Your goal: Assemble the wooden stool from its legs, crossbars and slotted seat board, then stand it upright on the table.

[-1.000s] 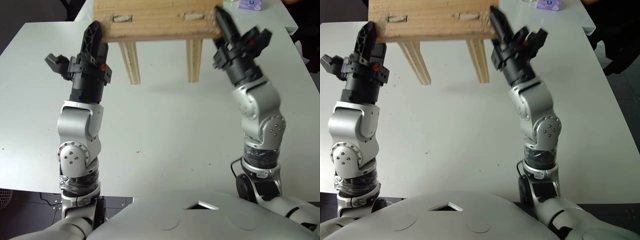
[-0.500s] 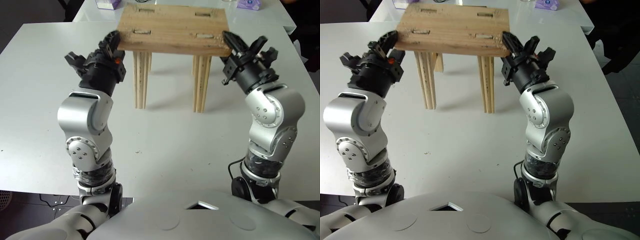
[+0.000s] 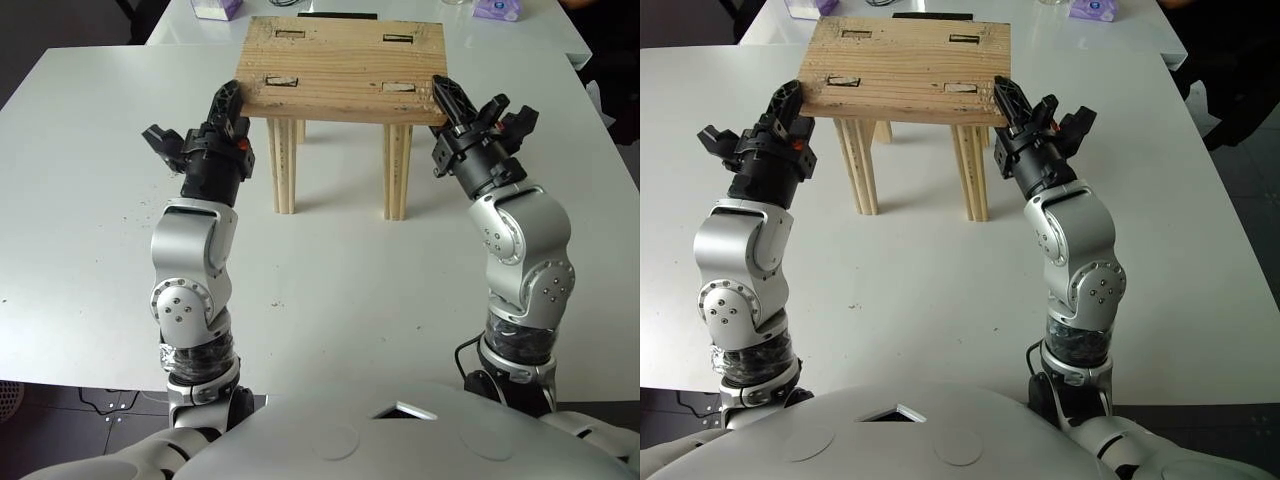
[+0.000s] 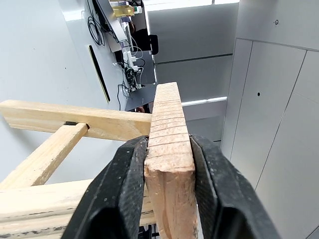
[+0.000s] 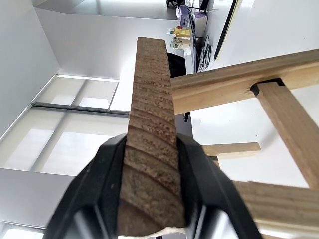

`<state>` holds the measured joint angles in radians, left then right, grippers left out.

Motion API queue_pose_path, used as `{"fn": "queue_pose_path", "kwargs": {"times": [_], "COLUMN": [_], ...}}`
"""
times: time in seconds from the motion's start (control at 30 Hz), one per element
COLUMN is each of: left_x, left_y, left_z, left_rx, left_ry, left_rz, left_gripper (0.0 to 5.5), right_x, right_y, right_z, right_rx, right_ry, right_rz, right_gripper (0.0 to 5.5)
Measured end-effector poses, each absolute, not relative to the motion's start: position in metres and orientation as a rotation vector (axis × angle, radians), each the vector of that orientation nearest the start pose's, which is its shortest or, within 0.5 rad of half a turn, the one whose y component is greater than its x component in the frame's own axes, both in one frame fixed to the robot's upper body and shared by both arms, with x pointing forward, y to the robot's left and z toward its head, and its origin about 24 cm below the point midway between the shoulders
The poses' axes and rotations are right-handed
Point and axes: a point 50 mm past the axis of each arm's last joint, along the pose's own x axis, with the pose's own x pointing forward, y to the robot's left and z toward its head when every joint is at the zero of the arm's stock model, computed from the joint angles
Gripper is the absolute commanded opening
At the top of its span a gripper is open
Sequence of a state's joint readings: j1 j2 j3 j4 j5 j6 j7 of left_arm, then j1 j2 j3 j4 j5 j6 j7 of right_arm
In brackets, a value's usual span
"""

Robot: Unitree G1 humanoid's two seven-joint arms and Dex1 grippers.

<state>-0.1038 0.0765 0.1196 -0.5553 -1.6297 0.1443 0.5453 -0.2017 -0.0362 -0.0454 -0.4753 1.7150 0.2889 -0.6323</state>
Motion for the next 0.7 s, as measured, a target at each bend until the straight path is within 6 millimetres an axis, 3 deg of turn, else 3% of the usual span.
{"fn": "queue_pose_path", "kwargs": {"times": [0.13, 0.27, 0.43, 0.5, 0.6, 0.7], "left_x": [0.241, 0.246, 0.246, 0.249, 0.252, 0.253], "left_y": [0.172, 0.171, 0.193, 0.206, 0.235, 0.246], "left_z": [0.165, 0.172, 0.176, 0.172, 0.160, 0.143], "left_rx": [-1.439, -1.400, -1.246, -1.124, -0.800, -0.539], "left_ry": [-0.088, -0.095, -0.155, -0.169, -0.184, -0.158], "left_rz": [-0.072, -0.089, -0.031, 0.034, 0.227, 0.335], "left_gripper": [2.57, 2.60, 2.60, 2.60, 2.60, 2.60], "right_x": [0.259, 0.268, 0.280, 0.284, 0.292, 0.297], "right_y": [-0.134, -0.145, -0.162, -0.175, -0.205, -0.216], "right_z": [0.165, 0.167, 0.176, 0.176, 0.169, 0.156], "right_rx": [1.454, 1.434, 1.282, 1.180, 0.888, 0.663], "right_ry": [0.156, 0.116, 0.014, -0.041, -0.115, -0.125], "right_rz": [0.225, 0.161, 0.138, 0.089, -0.049, -0.144], "right_gripper": [2.77, 3.41, 3.41, 3.41, 3.41, 3.41]}}
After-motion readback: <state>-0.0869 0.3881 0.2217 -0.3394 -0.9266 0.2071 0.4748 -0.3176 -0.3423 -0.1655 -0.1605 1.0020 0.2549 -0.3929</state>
